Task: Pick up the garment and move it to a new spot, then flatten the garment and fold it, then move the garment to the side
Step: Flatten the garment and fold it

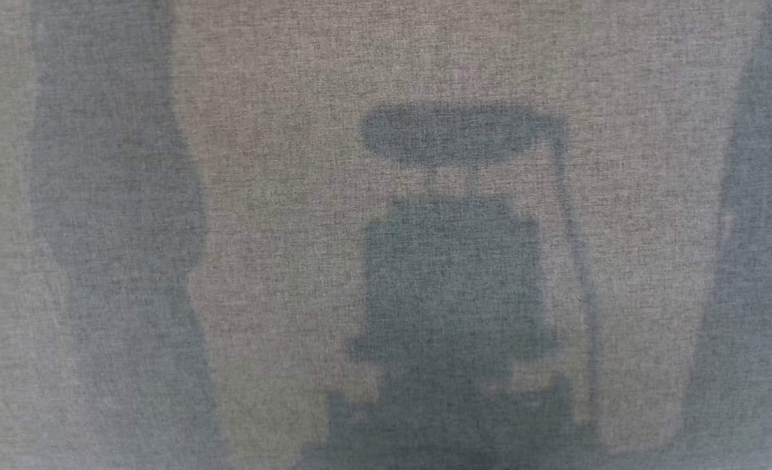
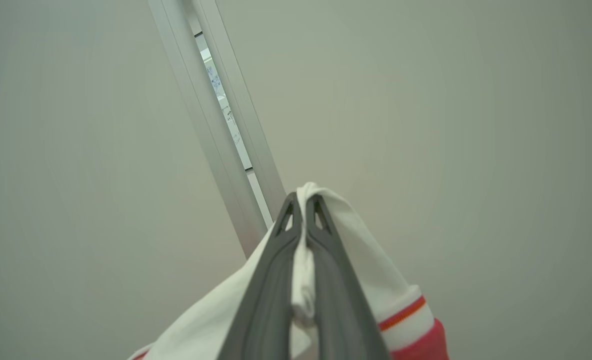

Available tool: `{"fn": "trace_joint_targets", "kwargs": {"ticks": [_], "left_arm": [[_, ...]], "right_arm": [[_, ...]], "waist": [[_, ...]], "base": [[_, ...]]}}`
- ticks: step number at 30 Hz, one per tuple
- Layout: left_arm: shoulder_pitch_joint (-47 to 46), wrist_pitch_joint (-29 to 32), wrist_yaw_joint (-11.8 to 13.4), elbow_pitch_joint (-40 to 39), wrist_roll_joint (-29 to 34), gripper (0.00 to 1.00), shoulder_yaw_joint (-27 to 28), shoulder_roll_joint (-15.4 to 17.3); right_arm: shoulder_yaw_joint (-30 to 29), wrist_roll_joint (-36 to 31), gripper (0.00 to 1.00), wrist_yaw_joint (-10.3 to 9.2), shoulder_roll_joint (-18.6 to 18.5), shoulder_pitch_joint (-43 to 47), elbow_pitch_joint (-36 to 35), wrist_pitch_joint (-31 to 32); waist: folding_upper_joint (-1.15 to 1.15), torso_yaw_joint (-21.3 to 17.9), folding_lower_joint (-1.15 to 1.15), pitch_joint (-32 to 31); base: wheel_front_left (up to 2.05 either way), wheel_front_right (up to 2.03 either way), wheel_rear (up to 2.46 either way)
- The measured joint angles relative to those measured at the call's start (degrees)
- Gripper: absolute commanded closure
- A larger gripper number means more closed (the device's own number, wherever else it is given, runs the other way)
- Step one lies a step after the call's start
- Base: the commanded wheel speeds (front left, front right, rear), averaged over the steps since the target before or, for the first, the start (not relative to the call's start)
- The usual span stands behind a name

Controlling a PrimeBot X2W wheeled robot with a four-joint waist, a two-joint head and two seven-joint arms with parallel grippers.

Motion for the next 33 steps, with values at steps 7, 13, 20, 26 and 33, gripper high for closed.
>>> {"fn": "trace_joint_targets", "kwargs": {"ticks": [7, 13, 20, 26, 33], "left_arm": [[-1.2, -1.9, -1.1, 1.0, -1.0, 1.00, 0.3, -0.2], [1.9, -2.3, -2.4, 2.8, -0.9, 1.00, -1.2, -0.5], [15.1, -2.3, -3.5, 3.1, -2.3, 1.00, -3.9, 0.4], [33.2, -0.3, -3.6, -4.8, -5.1, 1.00, -10.6, 4.0], [60.0, 1.9, -3.2, -11.0, -5.2, 1.00, -16.7, 10.1]], "right_arm": [[0.6, 0.9, 1.00, 0.00, 1.0, -1.5, 0.1, -1.3], [5.6, 5.5, 1.00, -0.01, 1.0, 7.2, -3.0, -1.0], [14.6, 17.8, 1.00, -0.04, -2.7, 30.2, -14.9, -1.9], [18.0, 26.9, 1.00, -0.04, -7.0, 52.1, -23.9, -3.9], [22.3, 29.4, 1.00, -0.03, -11.6, 78.0, -27.2, -4.3]], "waist": [[0.00, 0.1, 0.00, 0.2], [0.00, -0.9, 0.00, -0.2], [0.00, -2.0, 0.00, -4.2], [0.00, -3.1, 0.00, -11.2], [0.00, -4.6, -0.01, -22.4]], "base": [[0.00, 0.00, 0.00], [0.00, 0.00, 0.00], [0.00, 0.00, 0.00], [0.00, 0.00, 0.00], [0.00, 0.00, 0.00]]}}
